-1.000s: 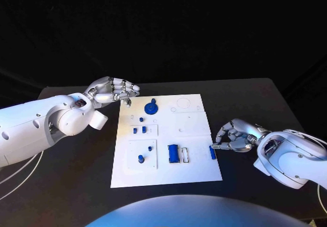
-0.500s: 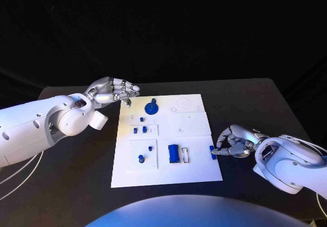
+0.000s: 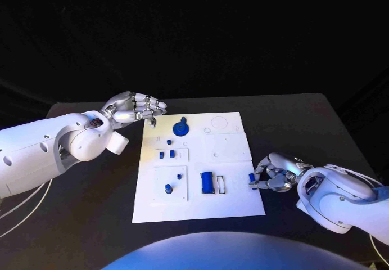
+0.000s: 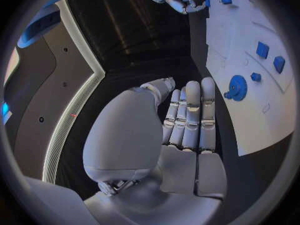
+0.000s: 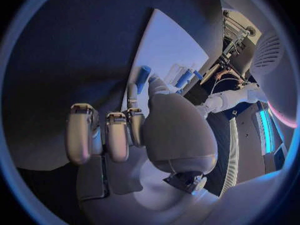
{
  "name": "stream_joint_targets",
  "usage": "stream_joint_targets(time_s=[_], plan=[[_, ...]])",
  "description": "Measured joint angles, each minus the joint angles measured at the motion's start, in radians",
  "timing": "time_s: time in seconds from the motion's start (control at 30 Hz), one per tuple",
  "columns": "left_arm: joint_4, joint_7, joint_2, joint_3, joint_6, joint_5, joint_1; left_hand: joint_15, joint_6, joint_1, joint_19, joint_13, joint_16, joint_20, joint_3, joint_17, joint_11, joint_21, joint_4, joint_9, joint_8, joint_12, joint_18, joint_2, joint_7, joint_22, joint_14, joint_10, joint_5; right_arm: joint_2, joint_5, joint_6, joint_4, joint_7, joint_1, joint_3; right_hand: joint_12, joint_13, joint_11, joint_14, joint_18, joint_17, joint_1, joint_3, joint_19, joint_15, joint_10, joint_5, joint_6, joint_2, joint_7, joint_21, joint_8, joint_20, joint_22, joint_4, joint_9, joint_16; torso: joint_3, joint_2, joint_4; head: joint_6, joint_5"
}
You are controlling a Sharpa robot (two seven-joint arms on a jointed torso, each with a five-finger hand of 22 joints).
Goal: Assemble the parts on the task board
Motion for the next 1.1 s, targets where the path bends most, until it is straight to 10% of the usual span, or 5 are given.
stream_joint_targets(time_s=[1.1], plan=[[0.004, -0.003, -0.008, 0.000, 0.001, 0.000, 0.000, 0.000, 0.000, 0.000, 0.000, 0.000, 0.004, 0.000, 0.003, 0.000, -0.004, 0.004, -0.003, 0.001, 0.004, 0.000, 0.000, 0.000, 0.000, 0.001, 0.000, -0.004, 0.000, 0.078, -0.145, 0.021, -0.020, -0.045, -0.009, 0.008, -0.005, 0.000, -0.004, 0.000, 0.000, 0.000, 0.176, 0.197, 0.000, -0.007, -0.003, -0.002, 0.007, -0.015, 0.000, 0.006, -0.036, 0.000, 0.000, -0.010, 0.000, 0.000, -0.0012, -0.002, -0.0012, 0.000, 0.007]])
